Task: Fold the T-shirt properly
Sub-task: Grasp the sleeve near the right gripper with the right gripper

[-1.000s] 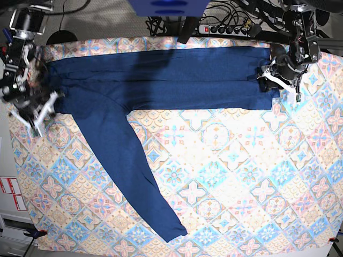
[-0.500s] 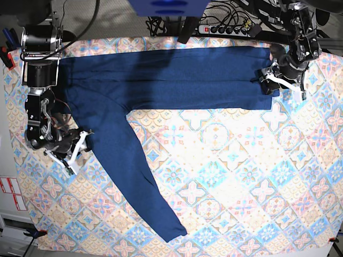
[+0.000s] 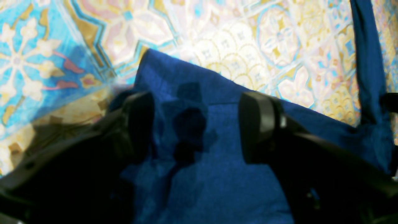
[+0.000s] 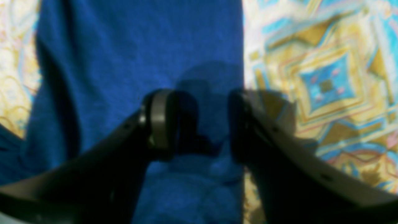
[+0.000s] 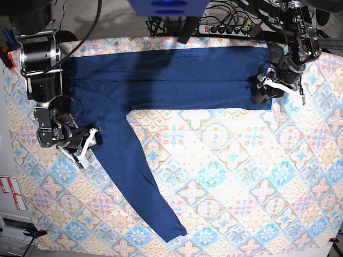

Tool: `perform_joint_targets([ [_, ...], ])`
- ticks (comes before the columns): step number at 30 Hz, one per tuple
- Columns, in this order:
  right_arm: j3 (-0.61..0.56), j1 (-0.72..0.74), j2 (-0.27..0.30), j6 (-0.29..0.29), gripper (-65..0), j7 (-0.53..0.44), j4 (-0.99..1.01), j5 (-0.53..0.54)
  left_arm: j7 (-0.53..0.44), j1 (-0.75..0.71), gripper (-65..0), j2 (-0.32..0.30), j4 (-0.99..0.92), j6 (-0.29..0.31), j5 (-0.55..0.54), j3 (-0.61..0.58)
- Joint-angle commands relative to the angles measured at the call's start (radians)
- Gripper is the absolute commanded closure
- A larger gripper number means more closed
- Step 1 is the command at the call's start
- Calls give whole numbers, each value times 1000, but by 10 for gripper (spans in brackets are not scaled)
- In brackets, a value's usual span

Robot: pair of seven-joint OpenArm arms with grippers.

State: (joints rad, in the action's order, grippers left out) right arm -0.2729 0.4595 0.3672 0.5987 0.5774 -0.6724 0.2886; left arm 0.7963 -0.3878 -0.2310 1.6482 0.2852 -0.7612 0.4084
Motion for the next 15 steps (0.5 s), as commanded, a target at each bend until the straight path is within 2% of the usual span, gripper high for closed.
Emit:
perform_joint_targets([
  [1,-9,43,14,4,-255,-32,9,10,-15,-1,-416,-11,20,6,-16,5],
  [3,-30,55,11,4,-255,-64,50,10,-15,-4,-416,-11,20,6,-22,5],
  [6,-55,60,-26,4,-255,-107,82,10,-15,-4,-416,-11,20,6,-22,5],
  [11,-53,61,-32,4,-255,-122,85,10,-15,-6,-416,-12,20,6,-22,5],
  [15,-49,61,-30,4,-253,-193,85,10,-18,-23,-416,-12,31,6,-22,5],
])
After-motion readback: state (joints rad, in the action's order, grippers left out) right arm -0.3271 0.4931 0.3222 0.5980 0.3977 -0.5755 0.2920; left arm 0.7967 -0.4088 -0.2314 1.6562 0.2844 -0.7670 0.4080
